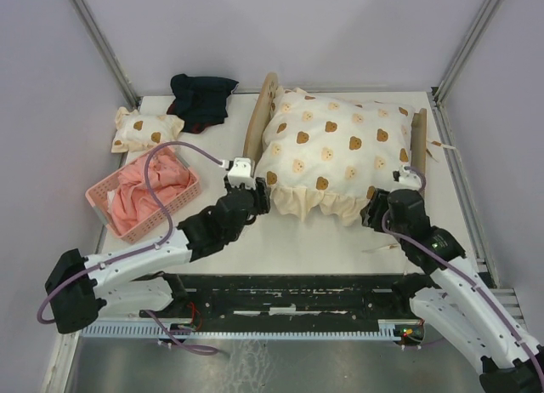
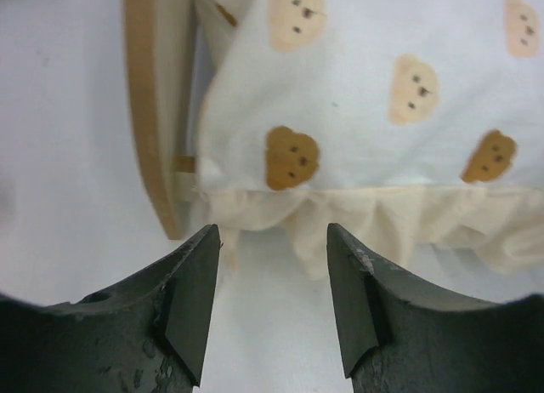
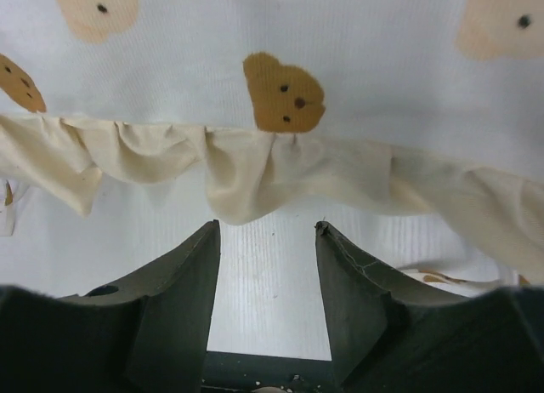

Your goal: Set up the pet bed

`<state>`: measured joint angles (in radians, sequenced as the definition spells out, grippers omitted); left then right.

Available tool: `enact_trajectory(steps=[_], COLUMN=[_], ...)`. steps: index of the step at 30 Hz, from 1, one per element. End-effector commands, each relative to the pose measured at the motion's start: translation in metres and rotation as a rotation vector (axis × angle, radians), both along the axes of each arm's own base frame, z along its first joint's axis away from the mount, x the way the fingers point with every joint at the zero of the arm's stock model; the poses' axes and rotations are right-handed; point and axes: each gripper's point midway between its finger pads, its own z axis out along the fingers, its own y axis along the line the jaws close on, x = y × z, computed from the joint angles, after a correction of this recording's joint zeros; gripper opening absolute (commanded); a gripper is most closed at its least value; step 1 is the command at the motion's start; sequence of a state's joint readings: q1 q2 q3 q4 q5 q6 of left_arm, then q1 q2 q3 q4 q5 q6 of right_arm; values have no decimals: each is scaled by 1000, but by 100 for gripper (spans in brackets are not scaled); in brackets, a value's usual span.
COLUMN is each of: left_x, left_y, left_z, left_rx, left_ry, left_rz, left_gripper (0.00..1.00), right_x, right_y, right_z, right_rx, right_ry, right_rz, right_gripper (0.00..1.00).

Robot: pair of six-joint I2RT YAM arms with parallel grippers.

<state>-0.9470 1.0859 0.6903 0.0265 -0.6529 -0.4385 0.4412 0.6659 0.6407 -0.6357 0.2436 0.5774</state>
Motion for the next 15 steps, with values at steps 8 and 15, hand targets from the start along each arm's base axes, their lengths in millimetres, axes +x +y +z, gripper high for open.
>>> enact_trajectory(steps=[8,15], left_x=[-37,-24], left_y=[-99,-120], left_z=[-20,-49], left_rx=[-127,-70], left_ry=[28,25], left_rz=[-192,-178], left_gripper=[65,66], right_x=[22,25], right_y=[31,19], right_z=[-17,-34], right_rx=[115,19], right_ry=[-54,-31], right_rz=[-24,-47], right_gripper=[61,35])
